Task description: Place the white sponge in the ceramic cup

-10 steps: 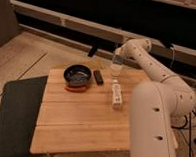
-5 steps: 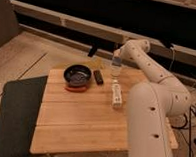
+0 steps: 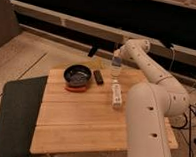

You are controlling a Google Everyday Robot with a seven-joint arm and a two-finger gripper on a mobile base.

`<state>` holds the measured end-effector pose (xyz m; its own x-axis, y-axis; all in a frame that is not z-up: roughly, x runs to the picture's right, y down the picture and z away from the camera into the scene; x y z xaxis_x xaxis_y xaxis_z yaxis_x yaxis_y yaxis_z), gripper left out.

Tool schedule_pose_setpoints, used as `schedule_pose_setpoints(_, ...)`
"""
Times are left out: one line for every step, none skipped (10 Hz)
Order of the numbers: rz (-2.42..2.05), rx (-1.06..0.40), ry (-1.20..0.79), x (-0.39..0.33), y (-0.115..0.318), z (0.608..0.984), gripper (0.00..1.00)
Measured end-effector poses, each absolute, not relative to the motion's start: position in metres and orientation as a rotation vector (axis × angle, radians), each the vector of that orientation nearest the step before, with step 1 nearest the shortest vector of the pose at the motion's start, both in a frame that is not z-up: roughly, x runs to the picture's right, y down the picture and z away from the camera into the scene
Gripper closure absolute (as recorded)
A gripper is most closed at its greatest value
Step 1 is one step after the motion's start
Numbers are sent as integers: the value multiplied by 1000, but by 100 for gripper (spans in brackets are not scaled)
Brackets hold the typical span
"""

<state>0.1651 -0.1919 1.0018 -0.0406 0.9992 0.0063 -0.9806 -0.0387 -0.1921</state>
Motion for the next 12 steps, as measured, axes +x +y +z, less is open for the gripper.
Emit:
schedule_pose_setpoints(1603,-148,-161,164,-191,1002,100)
schedule_pose_setpoints(1601,-152,-161,163,-191,1003,100)
schedule_pose_setpoints(1598,-156,-160,162,-190,1003,100)
schedule_pose_setpoints(1596,-158,-160,161,-189,1003,100)
schedule_pose_setpoints(1595,-160,-161,160,-189,1003,100)
schedule_pose_setpoints(1595,-164,-163,159,-188,1003,100)
schedule_pose_setpoints(1595,-165,-166,159,-187,1002,100)
schedule_pose_setpoints(1594,-165,-166,161,-185,1002,100)
schedule_pose_setpoints(1597,-165,-165,162,-183,1001,97)
schedule_pose_setpoints(1603,-166,-162,165,-179,1001,89)
schedule_pose_setpoints(1608,-166,-159,167,-177,1000,79)
schedule_pose_setpoints(1616,-166,-154,171,-172,999,65)
